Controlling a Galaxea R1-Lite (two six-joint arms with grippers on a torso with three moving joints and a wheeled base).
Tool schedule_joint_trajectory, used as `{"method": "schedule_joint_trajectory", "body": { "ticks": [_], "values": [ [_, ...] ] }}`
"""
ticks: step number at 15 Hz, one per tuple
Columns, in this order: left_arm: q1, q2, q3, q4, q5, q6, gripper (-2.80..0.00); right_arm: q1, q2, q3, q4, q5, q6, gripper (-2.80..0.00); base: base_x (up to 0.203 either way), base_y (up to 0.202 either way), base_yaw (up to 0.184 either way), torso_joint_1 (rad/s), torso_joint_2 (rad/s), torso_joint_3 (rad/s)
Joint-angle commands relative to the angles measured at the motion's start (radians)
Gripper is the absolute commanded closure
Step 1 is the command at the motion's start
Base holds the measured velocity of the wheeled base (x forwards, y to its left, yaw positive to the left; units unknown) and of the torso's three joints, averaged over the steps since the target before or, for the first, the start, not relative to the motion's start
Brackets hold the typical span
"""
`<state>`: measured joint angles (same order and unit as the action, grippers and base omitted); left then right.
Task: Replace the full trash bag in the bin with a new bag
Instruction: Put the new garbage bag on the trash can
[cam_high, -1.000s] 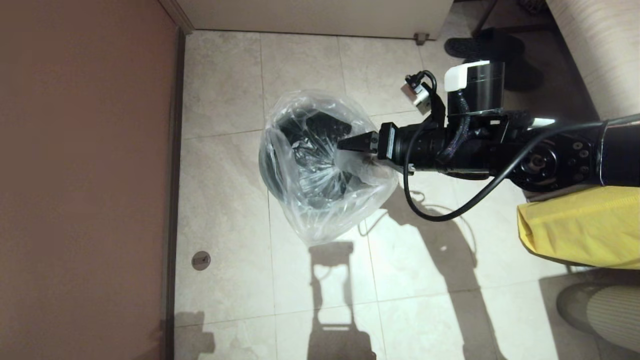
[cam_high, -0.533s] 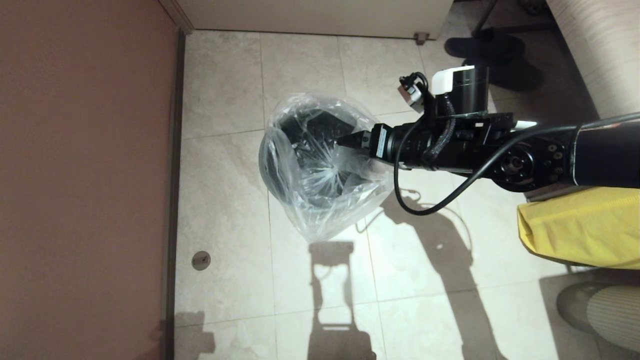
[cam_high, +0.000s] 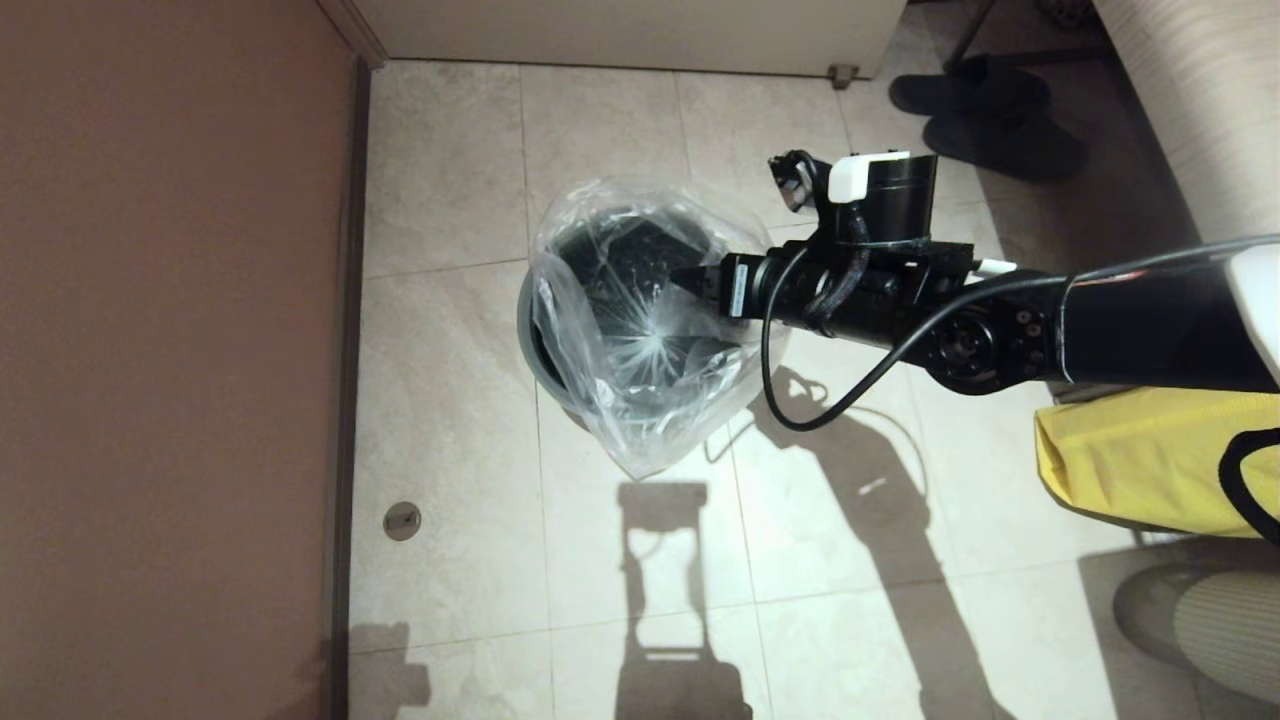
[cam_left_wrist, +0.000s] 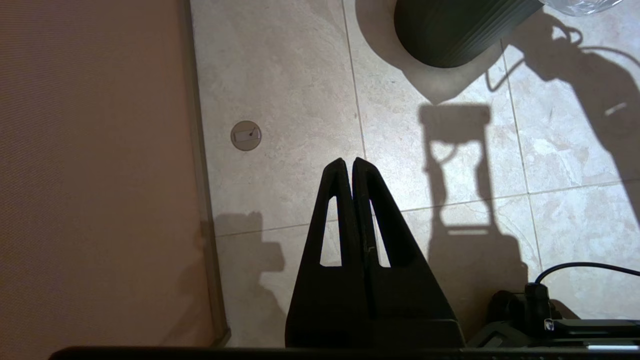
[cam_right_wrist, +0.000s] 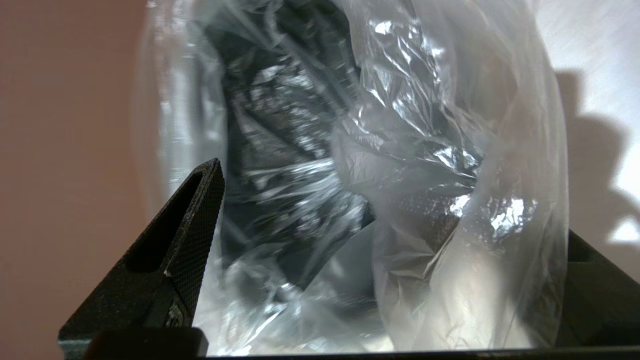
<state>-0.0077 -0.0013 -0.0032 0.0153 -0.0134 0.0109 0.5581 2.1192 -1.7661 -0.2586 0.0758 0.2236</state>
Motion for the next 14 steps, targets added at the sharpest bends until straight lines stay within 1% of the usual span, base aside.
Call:
{"method": "schedule_joint_trajectory", "body": {
  "ticks": [1, 2, 3, 5, 7, 8, 9, 10, 14],
  "values": [
    [0.000, 0.001, 0.000, 0.000, 0.000, 0.000, 0.00, 0.002, 0.061, 0.000, -0.033, -0.056, -0.152, -2.80, 0.000, 0.000, 0.000, 0.000, 0.00, 0.000],
    [0.000, 0.001, 0.000, 0.000, 0.000, 0.000, 0.00, 0.002, 0.082, 0.000, -0.069, -0.128, -0.225, -2.80, 0.000, 0.000, 0.000, 0.000, 0.00, 0.000],
    [0.000, 0.001, 0.000, 0.000, 0.000, 0.000, 0.00, 0.003, 0.092, 0.000, -0.102, -0.174, -0.251, -2.80, 0.000, 0.000, 0.000, 0.000, 0.00, 0.000],
    [0.000, 0.001, 0.000, 0.000, 0.000, 0.000, 0.00, 0.007, 0.085, 0.001, -0.092, -0.223, -0.255, -2.80, 0.000, 0.000, 0.000, 0.000, 0.00, 0.000],
    [0.000, 0.001, 0.000, 0.000, 0.000, 0.000, 0.00, 0.020, 0.068, 0.027, -0.086, -0.302, -0.252, -2.80, 0.000, 0.000, 0.000, 0.000, 0.00, 0.000],
    [0.000, 0.001, 0.000, 0.000, 0.000, 0.000, 0.00, 0.022, 0.047, 0.049, -0.088, -0.333, -0.241, -2.80, 0.000, 0.000, 0.000, 0.000, 0.00, 0.000],
    [0.000, 0.001, 0.000, 0.000, 0.000, 0.000, 0.00, 0.023, 0.019, 0.067, -0.086, -0.354, -0.205, -2.80, 0.000, 0.000, 0.000, 0.000, 0.00, 0.000],
    [0.000, 0.001, -0.001, 0.000, 0.000, 0.000, 0.00, 0.024, -0.002, 0.075, -0.079, -0.368, -0.135, -2.80, 0.000, 0.000, 0.000, 0.000, 0.00, 0.000],
    [0.000, 0.001, 0.000, 0.000, 0.000, 0.000, 0.00, 0.026, -0.126, 0.086, 0.017, -0.377, -0.006, -2.80, 0.000, 0.000, 0.000, 0.000, 0.00, 0.000]
  ]
}}
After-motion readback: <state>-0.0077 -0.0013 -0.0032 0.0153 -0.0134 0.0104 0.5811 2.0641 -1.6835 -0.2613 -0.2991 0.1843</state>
